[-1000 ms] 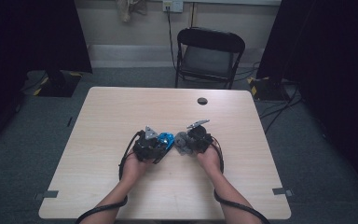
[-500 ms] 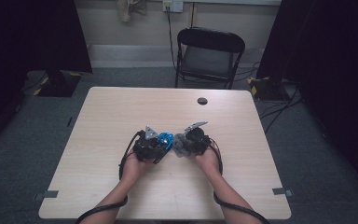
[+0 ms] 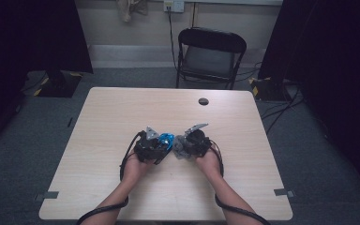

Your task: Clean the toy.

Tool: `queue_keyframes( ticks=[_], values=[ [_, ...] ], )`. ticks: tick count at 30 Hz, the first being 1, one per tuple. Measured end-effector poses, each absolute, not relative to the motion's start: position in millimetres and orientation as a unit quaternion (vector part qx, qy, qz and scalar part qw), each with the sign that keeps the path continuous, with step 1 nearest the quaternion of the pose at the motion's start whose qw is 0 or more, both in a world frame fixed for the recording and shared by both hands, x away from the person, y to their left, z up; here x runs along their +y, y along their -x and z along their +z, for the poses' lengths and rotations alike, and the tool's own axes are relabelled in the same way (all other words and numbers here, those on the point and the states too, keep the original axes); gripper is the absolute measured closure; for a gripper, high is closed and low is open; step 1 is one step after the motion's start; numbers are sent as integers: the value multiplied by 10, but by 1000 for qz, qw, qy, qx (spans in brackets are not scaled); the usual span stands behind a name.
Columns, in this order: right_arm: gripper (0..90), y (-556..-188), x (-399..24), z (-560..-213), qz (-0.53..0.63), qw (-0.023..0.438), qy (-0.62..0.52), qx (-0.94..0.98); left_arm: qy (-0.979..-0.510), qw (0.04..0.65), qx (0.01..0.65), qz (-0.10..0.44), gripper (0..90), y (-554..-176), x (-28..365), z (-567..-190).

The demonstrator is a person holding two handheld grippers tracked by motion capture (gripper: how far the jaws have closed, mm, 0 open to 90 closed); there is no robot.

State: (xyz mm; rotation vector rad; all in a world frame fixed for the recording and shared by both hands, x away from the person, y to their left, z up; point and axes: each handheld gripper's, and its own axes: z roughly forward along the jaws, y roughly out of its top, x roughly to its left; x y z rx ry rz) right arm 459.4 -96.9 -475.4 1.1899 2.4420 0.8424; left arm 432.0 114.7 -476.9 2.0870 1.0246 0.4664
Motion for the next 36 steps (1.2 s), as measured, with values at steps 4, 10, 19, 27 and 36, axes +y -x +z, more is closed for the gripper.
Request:
queue_keyframes(
  ticks=[4,10,19,27,36],
  values=[
    [710,-4580,-966,-4755,294,147,-412,850,-816,376,401,182,479,-4319,1147,-4769],
    [710,-4542,-950,-4757,297,145,-406,852,-815,376,401,182,478,-4318,1147,-4770],
    [710,-4483,-920,-4753,297,141,-398,857,-815,375,402,181,479,-4318,1143,-4768],
    [710,-4438,-891,-4745,297,137,-388,862,-815,375,403,180,479,-4321,1144,-4767],
    [709,-4395,-870,-4743,301,130,-380,865,-816,373,403,179,479,-4324,1142,-4764]
  ],
)
